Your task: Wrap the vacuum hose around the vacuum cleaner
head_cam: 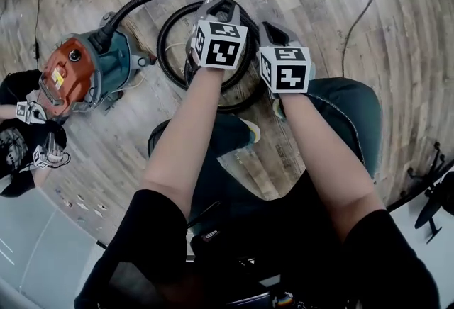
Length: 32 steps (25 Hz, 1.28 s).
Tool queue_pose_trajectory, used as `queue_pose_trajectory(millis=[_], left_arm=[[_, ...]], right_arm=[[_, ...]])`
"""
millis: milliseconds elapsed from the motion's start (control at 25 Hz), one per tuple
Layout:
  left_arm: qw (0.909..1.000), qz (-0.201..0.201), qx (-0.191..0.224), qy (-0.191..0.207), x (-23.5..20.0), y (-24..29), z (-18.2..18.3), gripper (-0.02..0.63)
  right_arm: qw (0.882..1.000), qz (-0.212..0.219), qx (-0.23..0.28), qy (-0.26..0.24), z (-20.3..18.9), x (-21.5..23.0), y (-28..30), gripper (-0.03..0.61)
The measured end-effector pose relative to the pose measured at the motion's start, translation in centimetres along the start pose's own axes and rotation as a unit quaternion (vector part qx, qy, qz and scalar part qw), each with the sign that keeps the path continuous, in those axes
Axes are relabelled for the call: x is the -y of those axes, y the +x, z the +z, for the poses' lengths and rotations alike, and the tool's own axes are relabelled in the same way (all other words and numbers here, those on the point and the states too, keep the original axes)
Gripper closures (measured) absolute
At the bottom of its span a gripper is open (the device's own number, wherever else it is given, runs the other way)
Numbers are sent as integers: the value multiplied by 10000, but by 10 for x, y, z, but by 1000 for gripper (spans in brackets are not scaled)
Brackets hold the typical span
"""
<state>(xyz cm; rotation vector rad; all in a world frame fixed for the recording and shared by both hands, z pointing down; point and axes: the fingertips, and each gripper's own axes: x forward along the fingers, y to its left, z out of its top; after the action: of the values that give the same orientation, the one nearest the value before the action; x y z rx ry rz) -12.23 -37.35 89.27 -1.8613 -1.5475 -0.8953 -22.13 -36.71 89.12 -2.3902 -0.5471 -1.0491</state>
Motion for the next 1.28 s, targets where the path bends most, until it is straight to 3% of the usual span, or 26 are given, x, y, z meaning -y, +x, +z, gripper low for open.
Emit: queue_pose_trajectory(millis=[120, 400, 600, 920, 1160, 1280], left_arm=[[9998, 90, -95, -178, 14, -83, 44, 607], [9989, 167, 192, -394, 37, -276, 172, 607], [9976, 218, 474, -447, 53, -394, 232, 607], [9878, 634, 1219, -729, 45, -490, 259, 607], [9669, 865, 2298, -695, 35, -555, 297, 607], [9594, 905, 2615, -541, 30, -573, 315, 607]], right_arm=[[9998, 143, -48, -122, 50, -25, -75, 554], [9969, 490, 307, -539, 189, -85, -249, 555], [9887, 905, 739, -936, 263, -132, -354, 555], [9778, 1197, 1137, -1287, 280, -176, -430, 557], [9621, 1321, 1781, -1589, 312, -200, -478, 557], [9530, 1346, 2066, -1761, 330, -211, -489, 557]])
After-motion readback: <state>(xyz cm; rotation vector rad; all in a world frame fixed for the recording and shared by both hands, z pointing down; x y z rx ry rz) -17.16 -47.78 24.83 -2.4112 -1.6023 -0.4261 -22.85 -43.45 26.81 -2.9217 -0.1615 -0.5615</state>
